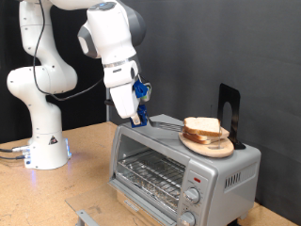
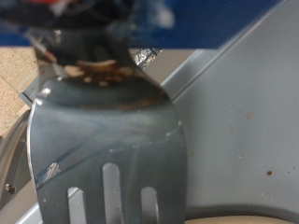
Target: Make a piece of toast with the oven
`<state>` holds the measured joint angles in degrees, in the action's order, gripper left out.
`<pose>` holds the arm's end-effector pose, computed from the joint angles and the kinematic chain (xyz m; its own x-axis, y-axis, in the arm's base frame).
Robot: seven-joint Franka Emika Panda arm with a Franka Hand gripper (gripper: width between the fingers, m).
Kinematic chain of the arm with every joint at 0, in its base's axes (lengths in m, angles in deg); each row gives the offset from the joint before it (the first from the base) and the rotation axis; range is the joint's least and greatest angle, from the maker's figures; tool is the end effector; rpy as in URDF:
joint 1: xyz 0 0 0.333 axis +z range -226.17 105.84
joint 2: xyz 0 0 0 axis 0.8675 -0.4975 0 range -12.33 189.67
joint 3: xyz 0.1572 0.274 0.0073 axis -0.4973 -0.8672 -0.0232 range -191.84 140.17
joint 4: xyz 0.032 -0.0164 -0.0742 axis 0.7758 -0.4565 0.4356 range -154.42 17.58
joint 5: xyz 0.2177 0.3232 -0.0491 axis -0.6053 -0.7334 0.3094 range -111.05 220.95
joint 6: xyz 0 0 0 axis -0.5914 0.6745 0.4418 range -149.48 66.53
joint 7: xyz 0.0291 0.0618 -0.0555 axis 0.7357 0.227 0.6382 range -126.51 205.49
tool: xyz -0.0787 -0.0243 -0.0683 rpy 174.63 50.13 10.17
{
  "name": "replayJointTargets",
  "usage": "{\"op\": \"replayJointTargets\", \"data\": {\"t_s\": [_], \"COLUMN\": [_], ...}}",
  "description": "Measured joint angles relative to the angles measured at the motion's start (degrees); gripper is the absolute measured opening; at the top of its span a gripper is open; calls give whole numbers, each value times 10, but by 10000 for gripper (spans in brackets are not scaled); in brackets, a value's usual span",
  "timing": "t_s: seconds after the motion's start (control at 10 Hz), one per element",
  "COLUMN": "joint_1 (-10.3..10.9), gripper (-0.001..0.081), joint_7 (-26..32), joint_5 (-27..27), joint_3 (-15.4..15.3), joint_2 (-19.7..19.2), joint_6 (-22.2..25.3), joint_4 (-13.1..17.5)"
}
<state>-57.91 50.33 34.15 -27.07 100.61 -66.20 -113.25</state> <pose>0.4854 0.0373 0.4288 0.9852 0.0040 0.1714 0.0503 -0.9625 -0.2664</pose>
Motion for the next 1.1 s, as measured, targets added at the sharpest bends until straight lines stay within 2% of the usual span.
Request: {"op": "replayJointTargets", "data": {"t_s": [1.1], "joint_1": [0], "gripper": [401], "joint_7": [-1], "joint_5": [0], "joint_3": [-4], "joint_2": [20], "joint_6": [-4], "joint_4": [-6]}}
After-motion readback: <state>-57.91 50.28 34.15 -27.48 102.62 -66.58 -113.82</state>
